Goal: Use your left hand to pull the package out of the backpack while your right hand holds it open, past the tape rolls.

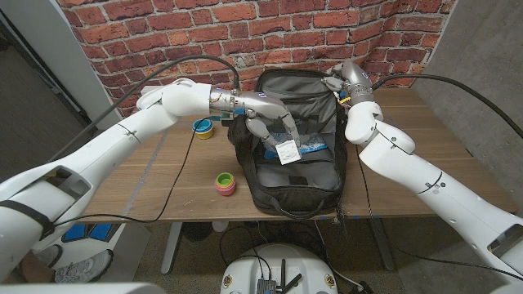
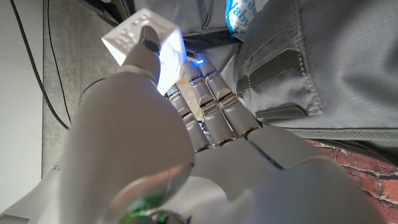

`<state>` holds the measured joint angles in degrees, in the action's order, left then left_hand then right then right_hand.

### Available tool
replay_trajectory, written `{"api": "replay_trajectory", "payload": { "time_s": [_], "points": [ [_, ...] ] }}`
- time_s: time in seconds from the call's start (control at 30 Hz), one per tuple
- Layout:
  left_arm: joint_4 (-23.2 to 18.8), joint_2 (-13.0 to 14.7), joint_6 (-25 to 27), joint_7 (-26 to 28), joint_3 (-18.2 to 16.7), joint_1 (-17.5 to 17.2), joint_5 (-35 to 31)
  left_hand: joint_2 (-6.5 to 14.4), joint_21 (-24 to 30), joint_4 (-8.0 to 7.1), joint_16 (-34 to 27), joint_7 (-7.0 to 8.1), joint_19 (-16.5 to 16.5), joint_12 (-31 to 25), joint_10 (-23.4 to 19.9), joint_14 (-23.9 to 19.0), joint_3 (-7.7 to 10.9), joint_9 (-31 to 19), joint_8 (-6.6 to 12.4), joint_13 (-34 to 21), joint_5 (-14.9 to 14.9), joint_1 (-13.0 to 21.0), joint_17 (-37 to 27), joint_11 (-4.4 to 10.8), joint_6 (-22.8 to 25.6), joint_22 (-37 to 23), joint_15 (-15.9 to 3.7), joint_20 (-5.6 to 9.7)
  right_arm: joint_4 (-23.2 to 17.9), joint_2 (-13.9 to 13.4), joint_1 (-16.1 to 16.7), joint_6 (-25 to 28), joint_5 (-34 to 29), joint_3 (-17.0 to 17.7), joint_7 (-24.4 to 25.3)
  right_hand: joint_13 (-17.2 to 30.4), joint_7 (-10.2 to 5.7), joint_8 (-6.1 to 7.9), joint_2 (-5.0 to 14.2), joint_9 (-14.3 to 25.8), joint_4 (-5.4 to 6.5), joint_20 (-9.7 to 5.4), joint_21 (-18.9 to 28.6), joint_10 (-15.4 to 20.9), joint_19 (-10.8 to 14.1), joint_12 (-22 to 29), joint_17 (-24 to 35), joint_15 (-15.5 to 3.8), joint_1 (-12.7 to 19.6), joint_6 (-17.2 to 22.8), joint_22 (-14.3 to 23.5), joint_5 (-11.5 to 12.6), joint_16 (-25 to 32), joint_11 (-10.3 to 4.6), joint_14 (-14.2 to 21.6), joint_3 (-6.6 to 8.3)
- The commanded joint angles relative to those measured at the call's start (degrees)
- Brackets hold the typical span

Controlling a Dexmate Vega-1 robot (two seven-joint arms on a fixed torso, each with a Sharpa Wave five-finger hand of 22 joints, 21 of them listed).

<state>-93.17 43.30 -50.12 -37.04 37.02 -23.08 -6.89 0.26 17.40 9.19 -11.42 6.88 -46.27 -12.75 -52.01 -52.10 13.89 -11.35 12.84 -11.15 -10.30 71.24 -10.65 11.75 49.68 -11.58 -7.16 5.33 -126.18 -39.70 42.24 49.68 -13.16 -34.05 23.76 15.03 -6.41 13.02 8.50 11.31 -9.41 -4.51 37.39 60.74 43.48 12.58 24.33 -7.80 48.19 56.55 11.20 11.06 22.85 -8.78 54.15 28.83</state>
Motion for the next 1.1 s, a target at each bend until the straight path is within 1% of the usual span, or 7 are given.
{"api": "replay_trajectory", "payload": {
  "time_s": [0.03, 0.23, 0.4, 0.5, 0.67, 0.83, 1.1],
  "points": [
    [-2.41, 3.6, 3.64, -1.51, -2.52, -2.35, 5.0, 2.0, 0.22, -0.15, 0.08, -0.16, 0.49, 0.14, -2.04, 0.04, 0.45, -0.07, -0.18, -0.61, -0.35, -1.19, -0.18, 0.59, -0.36, -0.14, -6.67, 6.28, -0.04, 0.12, -0.08, 0.46, 0.12, -0.16, 0.14, 0.21, 0.05, 0.03, 0.34, 0.28, -0.03, -7.67, 0.58, 0.48, -0.31, -0.12, 0.1, -4.65, 0.08, 0.5, 0.08, 0.27, -0.25, 0.07, 0.52, 0.38],
    [-4.2, 5.41, 5.98, -0.96, -4.32, -4.27, 6.22, 2.18, 0.23, -0.15, 0.14, -0.19, 0.61, 0.23, -1.99, 0.11, 0.51, -0.07, -0.21, -0.63, -0.37, -1.22, -0.18, 0.6, -0.25, -0.14, -6.67, 6.27, 0.43, 0.28, -0.34, 0.26, 0.37, -0.27, 0.05, 0.24, 0.05, -0.02, 0.31, 0.28, -0.02, -7.67, 0.69, 0.49, -0.37, -0.12, 0.16, -4.62, 0.05, 0.44, 0.07, 0.26, -0.24, -0.14, 0.58, 0.35],
    [-5.26, 6.65, 7.63, -1.07, -5.33, -5.36, 7.81, 2.27, 0.25, -0.18, 0.17, -0.24, 0.67, 0.23, -2.1, 0.17, 0.5, -0.08, -0.25, -0.65, -0.36, -1.32, -0.19, 0.56, -0.22, -0.14, -6.67, 6.25, 0.95, 0.54, -0.82, 0.22, 0.45, -0.62, -0.09, 0.23, -0.01, -0.04, 0.33, 0.28, -0.01, -7.67, 0.78, 0.36, -0.4, -0.19, 0.19, -4.62, 0.05, 0.44, 0.07, 0.26, -0.28, 0.0, 0.57, 0.38],
    [-5.62, 7.32, 8.53, -0.97, -5.98, -6.15, 9.26, 2.3, 0.26, -0.18, 0.18, -0.3, 0.7, 0.23, -2.13, 0.17, 0.5, -0.08, -0.25, -0.66, -0.36, -1.36, -0.19, 0.56, -0.18, -0.13, -6.68, 6.25, 1.41, 0.68, -1.04, -0.2, 0.6, -0.7, -0.1, 0.25, -0.02, -0.03, 0.26, 0.29, 0.02, -7.67, 0.84, 0.4, -0.41, -0.17, 0.16, -4.51, -0.03, 0.48, 0.06, 0.25, -0.39, -0.14, 0.42, 0.37],
    [-6.87, 9.16, 10.5, -1.58, -7.14, -7.32, 12.01, 2.33, 0.27, -0.19, 0.17, -0.3, 0.71, 0.25, -2.14, 0.15, 0.49, -0.08, -0.27, -0.66, -0.36, -1.4, -0.2, 0.54, -0.17, -0.13, -6.67, 6.25, 2.13, 1.0, -1.63, -0.37, 0.5, -1.09, -0.08, 0.25, -0.01, -0.05, 0.26, 0.29, 0.06, -7.68, 0.95, 0.54, -0.44, -0.12, 0.2, -4.48, -0.07, 0.47, 0.05, 0.25, -0.4, -0.12, 0.45, 0.35],
    [-8.12, 11.1, 12.49, -0.46, -9.17, -9.23, 13.12, 2.34, 0.29, -0.19, 0.18, -0.4, 0.72, 0.28, -2.14, 0.16, 0.49, -0.08, -0.29, -0.66, -0.35, -1.45, -0.2, 0.55, -0.14, -0.13, -6.67, 6.24, 2.91, 1.3, -2.22, -0.71, 0.46, -1.43, -0.19, 0.23, -0.02, -0.07, 0.32, 0.29, 0.02, -7.68, 1.01, 0.42, -0.5, -0.2, 0.22, -4.6, 0.0, 0.43, 0.05, 0.26, -0.43, -0.13, 0.44, 0.42],
    [-8.96, 13.17, 15.23, 0.4, -11.44, -11.25, 15.83, 2.47, 0.32, -0.21, 0.15, -0.46, 0.78, 0.33, -2.15, 0.09, 0.51, -0.08, -0.36, -0.67, -0.36, -1.54, -0.22, 0.56, -0.15, -0.13, -6.67, 6.24, 3.85, 1.47, -3.0, -1.19, 0.3, -1.92, -0.59, 0.22, 0.01, -0.07, 0.3, 0.3, 0.04, -7.68, 1.15, 0.32, -0.55, -0.25, 0.29, -4.62, -0.05, 0.49, 0.03, 0.26, -0.43, 0.01, 0.5, 0.41]
  ]
}}
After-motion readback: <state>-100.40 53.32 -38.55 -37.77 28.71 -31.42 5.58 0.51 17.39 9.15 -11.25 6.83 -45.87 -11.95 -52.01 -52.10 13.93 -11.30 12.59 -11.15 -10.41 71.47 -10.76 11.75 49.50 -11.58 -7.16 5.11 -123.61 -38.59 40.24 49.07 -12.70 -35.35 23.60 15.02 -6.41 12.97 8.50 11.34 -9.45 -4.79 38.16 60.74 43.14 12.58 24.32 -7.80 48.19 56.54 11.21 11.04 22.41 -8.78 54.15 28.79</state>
